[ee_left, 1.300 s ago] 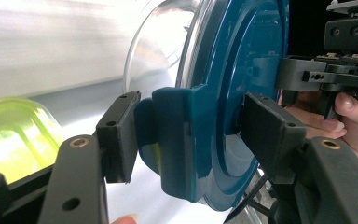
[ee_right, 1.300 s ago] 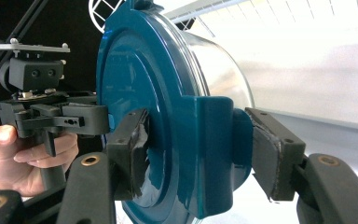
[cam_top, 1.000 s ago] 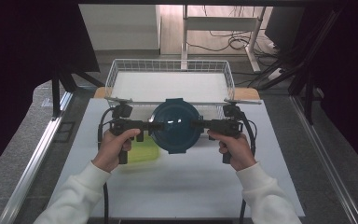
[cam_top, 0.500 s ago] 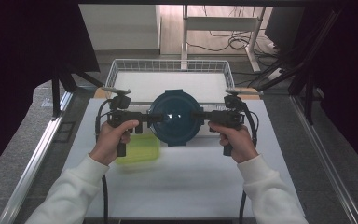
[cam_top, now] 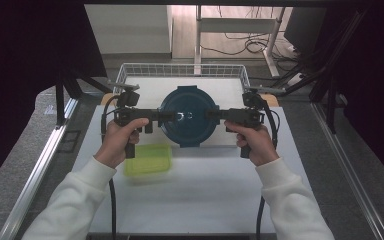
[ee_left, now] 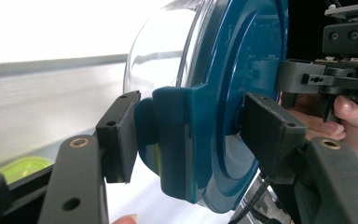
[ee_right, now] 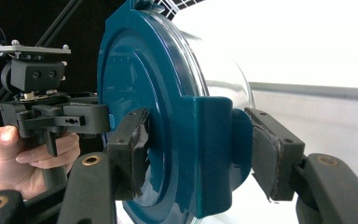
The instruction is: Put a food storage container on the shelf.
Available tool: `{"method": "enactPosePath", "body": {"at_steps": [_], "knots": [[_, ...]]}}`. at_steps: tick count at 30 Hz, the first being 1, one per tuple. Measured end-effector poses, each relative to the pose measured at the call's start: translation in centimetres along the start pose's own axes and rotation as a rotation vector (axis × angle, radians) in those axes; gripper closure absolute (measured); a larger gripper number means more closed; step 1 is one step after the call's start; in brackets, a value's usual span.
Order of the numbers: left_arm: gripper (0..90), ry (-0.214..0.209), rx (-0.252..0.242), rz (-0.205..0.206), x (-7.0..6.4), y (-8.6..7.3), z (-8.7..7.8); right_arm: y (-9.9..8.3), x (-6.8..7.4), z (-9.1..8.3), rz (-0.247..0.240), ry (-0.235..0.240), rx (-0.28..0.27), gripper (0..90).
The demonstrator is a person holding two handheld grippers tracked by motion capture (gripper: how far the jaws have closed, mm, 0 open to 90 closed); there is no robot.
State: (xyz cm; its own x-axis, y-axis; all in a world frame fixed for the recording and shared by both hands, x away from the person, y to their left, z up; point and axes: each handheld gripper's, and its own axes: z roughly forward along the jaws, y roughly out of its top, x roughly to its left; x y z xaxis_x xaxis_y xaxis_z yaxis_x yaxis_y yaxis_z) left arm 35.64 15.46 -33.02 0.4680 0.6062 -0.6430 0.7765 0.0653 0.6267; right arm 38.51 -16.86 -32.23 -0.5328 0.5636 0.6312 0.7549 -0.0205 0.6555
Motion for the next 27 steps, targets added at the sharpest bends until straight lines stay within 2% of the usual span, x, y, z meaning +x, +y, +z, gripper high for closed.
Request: {"method": "enactPosePath", "body": {"at_steps": [8,14,22,27], "knots": [[39.4,-0.005,-0.02,0.009,-0.2,2.0,-0.4,1.8,0.6,0.0,-0.017,-0.001,-0.012,42.1],[39.4,-0.005,-0.021,0.01,0.1,3.3,-0.5,3.2,0.7,0.3,-0.022,-0.004,-0.011,42.2],[39.4,-0.014,-0.027,0.001,0.6,4.0,-0.3,4.4,0.7,0.8,-0.033,-0.012,0.002,42.3],[39.3,-0.015,-0.022,0.0,0.8,5.0,-0.2,5.2,0.6,0.9,-0.031,-0.014,-0.001,42.3]]}}
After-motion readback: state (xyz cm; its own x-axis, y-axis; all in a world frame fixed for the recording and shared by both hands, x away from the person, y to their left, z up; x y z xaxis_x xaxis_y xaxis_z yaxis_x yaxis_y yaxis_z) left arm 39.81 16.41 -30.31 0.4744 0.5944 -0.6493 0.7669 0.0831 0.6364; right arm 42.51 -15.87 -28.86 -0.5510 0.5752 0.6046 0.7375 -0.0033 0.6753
